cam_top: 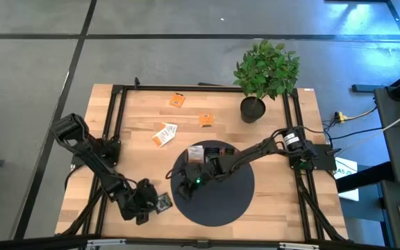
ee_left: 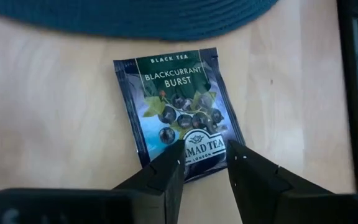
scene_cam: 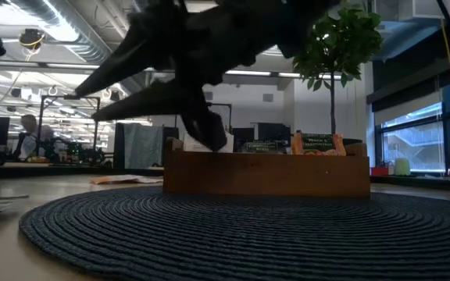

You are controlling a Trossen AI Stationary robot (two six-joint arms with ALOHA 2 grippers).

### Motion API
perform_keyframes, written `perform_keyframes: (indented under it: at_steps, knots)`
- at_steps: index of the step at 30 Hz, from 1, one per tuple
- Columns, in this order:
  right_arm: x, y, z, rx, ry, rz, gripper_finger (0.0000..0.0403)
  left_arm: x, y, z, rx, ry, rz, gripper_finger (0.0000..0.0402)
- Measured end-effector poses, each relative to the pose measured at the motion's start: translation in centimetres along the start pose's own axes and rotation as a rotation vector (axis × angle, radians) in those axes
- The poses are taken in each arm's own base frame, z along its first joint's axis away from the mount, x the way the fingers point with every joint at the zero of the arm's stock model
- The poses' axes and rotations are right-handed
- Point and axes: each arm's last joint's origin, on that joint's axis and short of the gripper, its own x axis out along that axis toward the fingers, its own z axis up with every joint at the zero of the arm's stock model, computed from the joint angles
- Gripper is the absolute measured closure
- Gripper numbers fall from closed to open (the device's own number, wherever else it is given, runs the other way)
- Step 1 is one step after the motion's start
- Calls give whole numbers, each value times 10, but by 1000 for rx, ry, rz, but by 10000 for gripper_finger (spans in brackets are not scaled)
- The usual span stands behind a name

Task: Pick & Place Tea
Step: Put the black tea bag into the middle section of the wooden organizer

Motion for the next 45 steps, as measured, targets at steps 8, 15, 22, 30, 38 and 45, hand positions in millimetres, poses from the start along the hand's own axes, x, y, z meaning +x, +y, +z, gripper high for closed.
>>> perform_keyframes:
  at_steps: [8, 15, 22, 30, 38, 45]
  knots:
    - [20, -8, -20, 164, 23, 0, 241, 9, 0, 5, 81, -61, 7, 286]
    - [28, -7, -21, 204, -54, 51, 166, 16, -5, 1, 50, -103, -20, 289]
    - [28, -7, -24, 205, -9, 52, 151, 19, -5, 5, -5, -156, -15, 288]
    - [28, -16, -34, 243, 69, -58, 174, 21, -1, 11, -24, -169, 0, 288]
    - [28, -18, -34, 251, 54, -81, 192, 25, 2, 21, -66, -201, 6, 291]
    - [27, -20, -35, 261, 68, -116, 195, 27, 6, 27, -87, -213, 17, 290]
